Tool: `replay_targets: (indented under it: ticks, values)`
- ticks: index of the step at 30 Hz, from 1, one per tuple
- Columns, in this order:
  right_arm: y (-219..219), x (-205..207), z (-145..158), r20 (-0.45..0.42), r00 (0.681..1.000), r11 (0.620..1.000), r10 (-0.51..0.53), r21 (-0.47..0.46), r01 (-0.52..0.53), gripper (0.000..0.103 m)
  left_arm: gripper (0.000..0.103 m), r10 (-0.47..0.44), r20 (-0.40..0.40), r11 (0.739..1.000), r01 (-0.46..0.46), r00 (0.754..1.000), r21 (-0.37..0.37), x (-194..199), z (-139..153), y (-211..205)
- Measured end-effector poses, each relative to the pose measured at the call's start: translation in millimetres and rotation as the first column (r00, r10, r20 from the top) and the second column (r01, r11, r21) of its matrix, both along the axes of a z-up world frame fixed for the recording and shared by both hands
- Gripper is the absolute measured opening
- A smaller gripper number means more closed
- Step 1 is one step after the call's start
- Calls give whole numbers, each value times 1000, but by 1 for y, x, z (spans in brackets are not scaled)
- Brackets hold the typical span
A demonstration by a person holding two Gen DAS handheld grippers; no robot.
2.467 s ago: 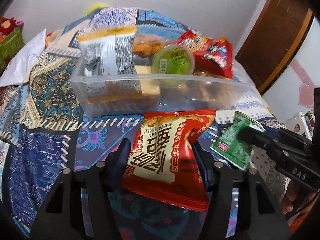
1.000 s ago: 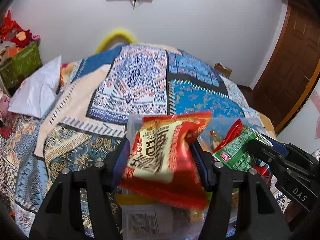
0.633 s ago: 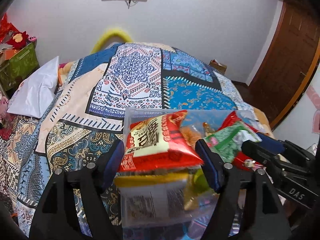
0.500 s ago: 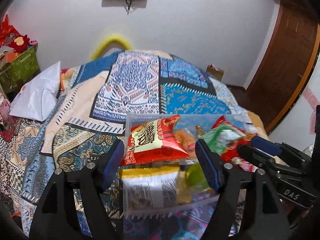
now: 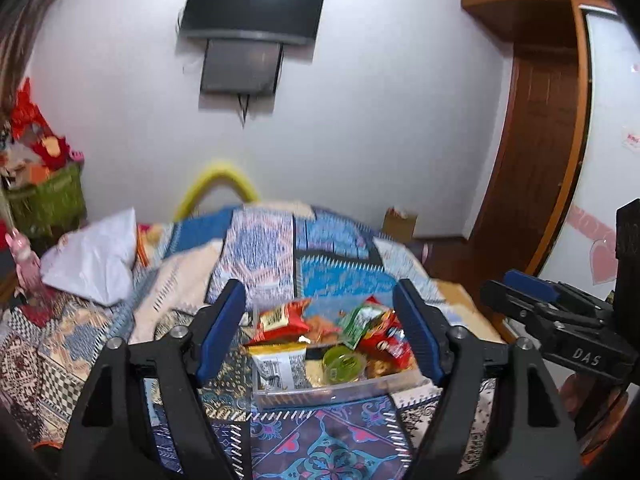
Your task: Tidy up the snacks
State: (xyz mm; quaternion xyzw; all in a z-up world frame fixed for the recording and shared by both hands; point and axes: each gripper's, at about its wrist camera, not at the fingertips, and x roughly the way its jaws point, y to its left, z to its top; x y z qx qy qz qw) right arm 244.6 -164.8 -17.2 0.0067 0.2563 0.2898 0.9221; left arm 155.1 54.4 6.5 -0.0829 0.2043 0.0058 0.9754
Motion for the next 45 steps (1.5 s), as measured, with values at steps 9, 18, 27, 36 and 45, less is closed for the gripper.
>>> replay_targets:
  ticks: [9,18,27,36,45]
  values:
    - [-13,-52,35,145,989,999,-31,37,26,89,100,9,115,999,-12,993,30,-53,30,-11]
    - [-15,-64,36,179,982,997,-62,49,54,103,102,8,129,997,-18,992,69,-67,31,-22]
    - [-22,-72,31,165,985,997,-59,55,50,103,102,6,124,998,-13,992,61,-71,29,-23]
    - [-24,-76,29,161,985,997,-57,52,49,103,102,5,112,998,-13,994,64,-68,25,-25]
    - [-25,-76,26,146,988,998,-51,46,45,103,102,6,103,998,-12,995,54,-66,22,-24]
